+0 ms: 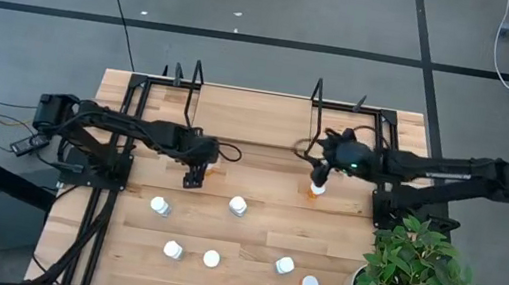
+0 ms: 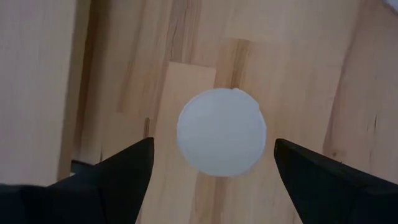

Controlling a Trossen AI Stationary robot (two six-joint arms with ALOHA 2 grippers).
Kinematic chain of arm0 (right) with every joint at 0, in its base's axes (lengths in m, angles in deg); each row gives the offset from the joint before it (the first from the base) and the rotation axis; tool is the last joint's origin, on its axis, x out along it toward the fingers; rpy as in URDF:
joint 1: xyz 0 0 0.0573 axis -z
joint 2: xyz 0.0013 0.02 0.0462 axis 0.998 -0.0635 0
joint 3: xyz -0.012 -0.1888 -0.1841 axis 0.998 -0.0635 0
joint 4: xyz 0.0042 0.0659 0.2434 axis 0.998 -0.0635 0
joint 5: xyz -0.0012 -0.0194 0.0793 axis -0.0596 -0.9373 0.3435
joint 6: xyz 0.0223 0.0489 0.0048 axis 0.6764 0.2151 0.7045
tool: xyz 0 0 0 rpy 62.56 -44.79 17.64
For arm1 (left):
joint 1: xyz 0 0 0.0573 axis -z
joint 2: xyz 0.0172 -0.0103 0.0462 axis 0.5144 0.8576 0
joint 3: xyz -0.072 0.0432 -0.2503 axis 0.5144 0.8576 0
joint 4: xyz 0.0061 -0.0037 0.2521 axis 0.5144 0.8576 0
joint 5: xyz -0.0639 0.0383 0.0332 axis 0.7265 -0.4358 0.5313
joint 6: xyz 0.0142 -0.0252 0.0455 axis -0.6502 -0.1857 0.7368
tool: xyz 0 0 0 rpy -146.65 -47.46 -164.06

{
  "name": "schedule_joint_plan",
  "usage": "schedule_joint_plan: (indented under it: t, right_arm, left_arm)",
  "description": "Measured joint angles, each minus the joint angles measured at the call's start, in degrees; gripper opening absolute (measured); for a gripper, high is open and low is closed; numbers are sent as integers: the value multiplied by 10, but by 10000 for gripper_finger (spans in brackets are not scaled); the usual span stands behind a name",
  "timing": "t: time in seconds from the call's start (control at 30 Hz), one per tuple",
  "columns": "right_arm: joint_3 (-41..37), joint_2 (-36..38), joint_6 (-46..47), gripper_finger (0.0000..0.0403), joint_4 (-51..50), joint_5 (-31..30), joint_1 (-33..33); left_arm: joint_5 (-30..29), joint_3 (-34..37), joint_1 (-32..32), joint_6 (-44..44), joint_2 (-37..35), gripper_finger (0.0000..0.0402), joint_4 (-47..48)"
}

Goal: Pick and place medicine bottles onto shelf by color
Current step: Put the orange pill bottle on the shelf

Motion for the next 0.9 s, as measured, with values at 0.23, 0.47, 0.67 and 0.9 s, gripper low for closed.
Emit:
schedule_joint_plan:
  t: [0.23, 0.47, 0.67, 0.9]
  right_arm:
    - [147, -120, 37, 319, -178, 3, 0]
    - [211, -195, 94, 320, -339, 71, 23]
    - [185, -223, 120, 320, -392, 137, 31]
    - [178, -215, 156, 320, -371, 157, 9]
  left_arm:
    - [-2, 72, -2, -15, -95, 337, -54]
    - [-1, 119, 9, -32, -200, 337, -81]
    - [-2, 130, 8, -38, -250, 337, -121]
    - [-2, 129, 8, -4, -277, 337, -266]
